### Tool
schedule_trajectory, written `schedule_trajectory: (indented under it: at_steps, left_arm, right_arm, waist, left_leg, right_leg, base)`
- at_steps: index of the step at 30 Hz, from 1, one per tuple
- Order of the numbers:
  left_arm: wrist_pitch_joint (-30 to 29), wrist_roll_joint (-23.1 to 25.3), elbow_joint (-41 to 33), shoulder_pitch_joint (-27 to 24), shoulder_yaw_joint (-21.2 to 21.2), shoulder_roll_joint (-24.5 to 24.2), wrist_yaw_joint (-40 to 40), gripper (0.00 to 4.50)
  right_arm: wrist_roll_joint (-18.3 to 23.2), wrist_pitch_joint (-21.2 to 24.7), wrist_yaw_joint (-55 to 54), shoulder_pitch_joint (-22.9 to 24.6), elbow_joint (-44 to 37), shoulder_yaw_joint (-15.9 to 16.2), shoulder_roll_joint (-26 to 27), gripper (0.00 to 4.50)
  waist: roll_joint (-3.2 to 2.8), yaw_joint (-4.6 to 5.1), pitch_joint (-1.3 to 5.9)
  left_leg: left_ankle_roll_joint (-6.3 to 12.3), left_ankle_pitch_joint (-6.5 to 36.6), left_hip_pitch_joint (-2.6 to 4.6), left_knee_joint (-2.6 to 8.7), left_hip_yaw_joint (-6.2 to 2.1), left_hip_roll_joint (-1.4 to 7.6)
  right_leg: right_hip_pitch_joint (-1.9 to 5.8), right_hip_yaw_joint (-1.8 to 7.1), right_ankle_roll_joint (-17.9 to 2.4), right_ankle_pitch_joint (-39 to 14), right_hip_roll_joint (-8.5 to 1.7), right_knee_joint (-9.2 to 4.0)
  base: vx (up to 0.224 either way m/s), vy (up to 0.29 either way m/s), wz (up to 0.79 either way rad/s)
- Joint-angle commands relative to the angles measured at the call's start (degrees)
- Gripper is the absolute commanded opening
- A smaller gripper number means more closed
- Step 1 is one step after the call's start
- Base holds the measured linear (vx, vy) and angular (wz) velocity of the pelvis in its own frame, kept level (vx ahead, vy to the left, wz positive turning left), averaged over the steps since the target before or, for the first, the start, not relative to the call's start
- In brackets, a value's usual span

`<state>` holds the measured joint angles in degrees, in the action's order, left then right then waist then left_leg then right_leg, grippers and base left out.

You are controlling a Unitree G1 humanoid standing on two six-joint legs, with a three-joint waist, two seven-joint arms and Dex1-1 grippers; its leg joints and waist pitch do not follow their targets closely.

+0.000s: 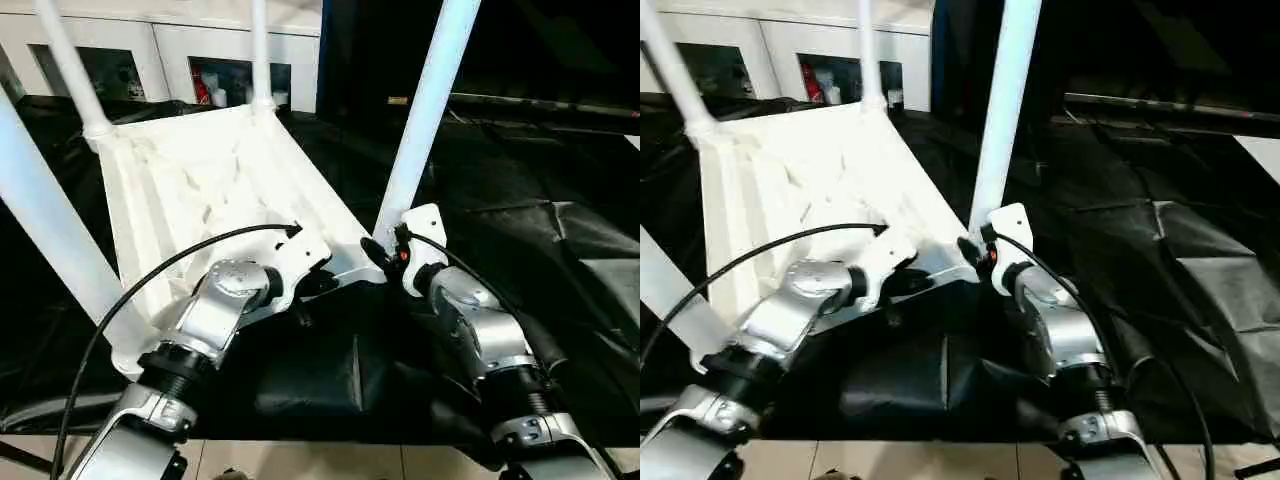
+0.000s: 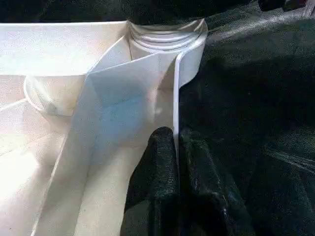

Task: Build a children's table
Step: Rotate leg to tighten

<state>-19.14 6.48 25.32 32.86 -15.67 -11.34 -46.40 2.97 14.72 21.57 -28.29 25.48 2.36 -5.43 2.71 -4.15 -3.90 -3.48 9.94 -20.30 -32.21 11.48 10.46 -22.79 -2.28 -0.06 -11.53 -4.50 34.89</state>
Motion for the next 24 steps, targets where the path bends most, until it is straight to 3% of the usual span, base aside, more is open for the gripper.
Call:
schedule_trajectory:
  at_steps: [1,4,5,7,16,20,24]
  left_arm:
    - [2.11,-1.37,1.57,-0.97,-1.6,1.09,-0.39,0.0]
    - [2.66,-1.64,1.07,-1.49,-1.36,-0.52,-2.27,0.0]
    - [3.56,-2.15,0.6,-2.09,-1.02,-2.2,-4.8,0.0]
    - [4.66,-3.04,0.03,-2.7,-0.75,-3.83,-7.57,0.0]
    - [5.52,-9.19,-6.91,-6.77,-1.14,-11.66,-23.27,0.0]
    - [4.35,-10.95,-8.65,-7.58,-1.31,-13.11,-26.34,0.0]
    - [4.47,-10.79,-8.27,-7.73,-1.26,-14.0,-26.95,0.0]
  right_arm:
    - [2.34,1.18,4.66,0.16,0.8,2.55,1.28,2.85]
    - [2.75,1.26,7.27,-0.49,0.34,2.26,-0.65,3.2]
    - [3.77,1.54,12.58,-0.9,-0.53,2.42,-3.25,3.2]
    - [4.05,1.2,18.98,-0.57,-2.07,3.95,-6.76,3.25]
    - [6.94,2.07,40.68,2.41,-9.36,9.21,-18.67,3.25]
    - [7.13,3.39,42.73,2.57,-10.04,10.48,-19.83,3.25]
    - [5.73,3.24,43.54,2.84,-9.85,12.41,-20.22,3.25]
  waist:
    - [0.57,0.0,2.26]
    - [0.59,0.0,2.32]
    - [0.39,-0.09,2.4]
    - [0.56,-0.12,2.46]
    - [0.69,-1.1,3.25]
    - [0.66,-0.98,3.09]
    - [0.74,-0.94,2.96]
  left_leg:
    - [1.61,15.68,0.14,4.01,-1.56,2.54]
    - [1.62,15.69,0.08,4.04,-1.59,2.63]
    - [1.59,15.45,0.13,4.04,-1.62,2.65]
    - [2.23,14.77,-0.04,3.94,-1.56,2.71]
    - [5.9,6.09,0.05,2.91,-0.95,3.01]
    - [6.15,5.97,-0.08,2.85,-0.82,2.98]
    - [4.45,8.46,0.02,2.99,-0.94,3.02]
  right_leg:
    - [1.31,2.61,-6.86,-21.03,-3.9,-5.69]
    - [1.37,2.61,-6.66,-21.95,-3.93,-5.76]
    - [1.42,2.6,-6.8,-21.58,-3.95,-5.73]
    - [1.62,2.52,-7.38,-19.45,-3.79,-5.5]
    - [2.25,2.36,-13.1,-3.58,-3.63,-3.3]
    - [2.16,2.23,-14.24,-3.1,-3.53,-3.2]
    - [2.14,2.3,-13.42,-8.0,-3.79,-3.68]
  base:
    - [0.0,0.0,0.0]
    - [0.0,0.0,0.0]
    - [0.0,0.0,0.0]
    - [0.0,0.0,0.0]
    - [0.0,0.0,0.0]
    - [0.0,0.0,0.0]
    - [0.0,0.0,0.0]
